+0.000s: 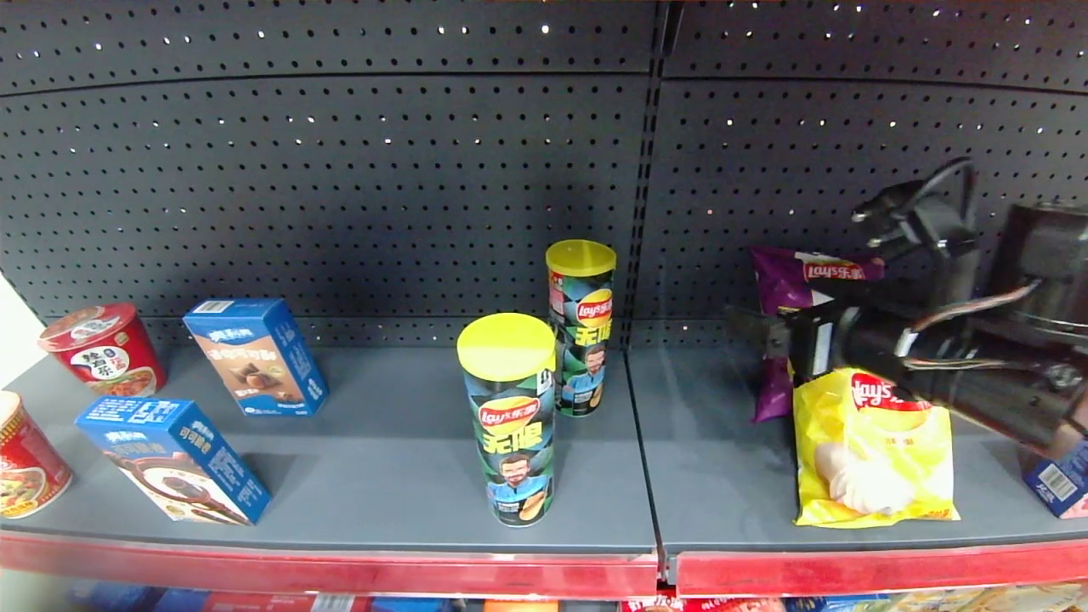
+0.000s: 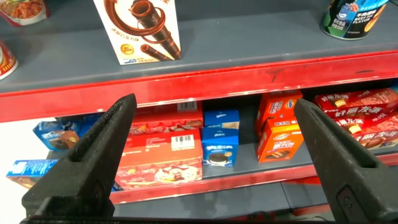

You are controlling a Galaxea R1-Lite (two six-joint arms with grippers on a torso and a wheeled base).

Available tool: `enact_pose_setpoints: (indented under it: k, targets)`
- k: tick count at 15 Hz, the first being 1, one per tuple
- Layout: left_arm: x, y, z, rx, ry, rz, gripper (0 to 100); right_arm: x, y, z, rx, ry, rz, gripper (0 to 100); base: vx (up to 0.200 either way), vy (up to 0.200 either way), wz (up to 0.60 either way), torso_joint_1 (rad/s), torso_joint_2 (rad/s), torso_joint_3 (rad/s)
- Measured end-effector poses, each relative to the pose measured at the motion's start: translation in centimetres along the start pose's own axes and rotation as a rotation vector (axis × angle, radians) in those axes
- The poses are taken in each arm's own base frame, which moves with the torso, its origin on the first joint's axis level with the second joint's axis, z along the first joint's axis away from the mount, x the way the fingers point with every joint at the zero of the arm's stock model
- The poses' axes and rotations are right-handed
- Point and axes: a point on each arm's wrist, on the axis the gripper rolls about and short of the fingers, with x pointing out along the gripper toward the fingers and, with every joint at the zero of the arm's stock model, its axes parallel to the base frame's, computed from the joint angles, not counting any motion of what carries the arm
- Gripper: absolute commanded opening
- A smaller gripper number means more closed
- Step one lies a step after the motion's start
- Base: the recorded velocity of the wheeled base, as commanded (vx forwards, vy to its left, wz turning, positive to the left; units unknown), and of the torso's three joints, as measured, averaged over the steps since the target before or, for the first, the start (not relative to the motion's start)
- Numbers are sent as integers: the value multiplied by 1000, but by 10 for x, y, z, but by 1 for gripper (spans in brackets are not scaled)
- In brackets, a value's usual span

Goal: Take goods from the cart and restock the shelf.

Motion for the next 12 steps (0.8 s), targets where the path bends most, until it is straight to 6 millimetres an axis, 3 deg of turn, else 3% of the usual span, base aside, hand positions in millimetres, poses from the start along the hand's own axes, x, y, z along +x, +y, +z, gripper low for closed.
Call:
enact_pose_setpoints:
  k: [2,4,8,12]
  targets:
    - [0,0,0,0,0,0,100,-34,-32,3,11,-33,-104,100,0,0,0,0,0,0]
    - [0,0,0,0,0,0,100,-72,-46,-15,41,-18,-167,100,0,0,0,0,0,0]
    - [0,0,0,0,0,0,100,-141,-44,-70,119,33,-231,100,0,0,0,0,0,0]
    - [0,0,0,0,0,0,100,-191,-34,-115,147,78,-287,100,0,0,0,0,0,0]
